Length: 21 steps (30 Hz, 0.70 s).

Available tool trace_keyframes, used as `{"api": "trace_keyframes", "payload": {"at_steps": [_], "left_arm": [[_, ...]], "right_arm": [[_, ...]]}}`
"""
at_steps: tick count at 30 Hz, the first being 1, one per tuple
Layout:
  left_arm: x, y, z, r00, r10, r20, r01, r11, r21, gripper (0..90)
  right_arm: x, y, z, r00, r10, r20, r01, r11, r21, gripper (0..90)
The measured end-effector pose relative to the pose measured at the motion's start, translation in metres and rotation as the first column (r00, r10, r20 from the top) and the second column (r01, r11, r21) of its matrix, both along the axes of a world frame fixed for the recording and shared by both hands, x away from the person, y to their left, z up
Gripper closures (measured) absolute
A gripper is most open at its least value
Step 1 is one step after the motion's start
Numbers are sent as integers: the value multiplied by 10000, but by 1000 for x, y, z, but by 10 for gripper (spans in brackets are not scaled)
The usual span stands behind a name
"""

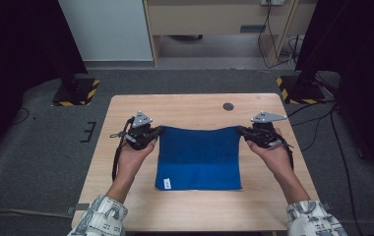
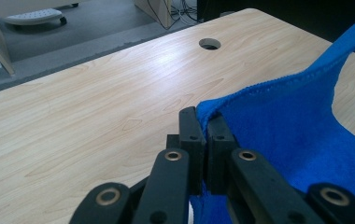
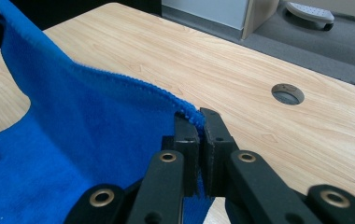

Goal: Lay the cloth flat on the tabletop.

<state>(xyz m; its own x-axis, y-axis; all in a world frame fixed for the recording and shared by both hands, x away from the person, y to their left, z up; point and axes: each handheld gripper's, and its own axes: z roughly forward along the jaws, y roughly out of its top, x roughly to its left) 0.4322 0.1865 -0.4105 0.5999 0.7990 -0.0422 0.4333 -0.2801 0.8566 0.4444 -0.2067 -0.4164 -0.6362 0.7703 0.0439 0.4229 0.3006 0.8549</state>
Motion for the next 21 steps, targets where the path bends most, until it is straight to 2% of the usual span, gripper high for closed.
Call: {"api": "trace_keyframes", "payload": {"at_steps": [2, 4, 7, 14, 21], "left_arm": [[2, 1, -3, 9999, 60, -113, -61, 9999, -152, 879], [4, 2, -4, 9998, 114, -164, -116, 9999, -118, 878], [6, 4, -7, 9994, 260, -208, -263, 9995, -171, 879], [14, 7, -13, 9986, 415, -339, -422, 9989, -182, 879], [22, 6, -21, 9969, 585, -534, -600, 9979, -261, 876]], "right_arm": [[2, 1, -1, 10000, -3, 8, 3, 10000, -3, 867], [5, 2, -3, 10000, -33, 35, 33, 10000, 71, 867], [11, 3, -5, 9999, -116, -122, 123, 9982, 592, 868], [22, 7, -12, 9993, -342, -160, 349, 9981, 503, 866], [29, 11, -19, 9990, -416, -152, 419, 9989, 216, 863]]}}
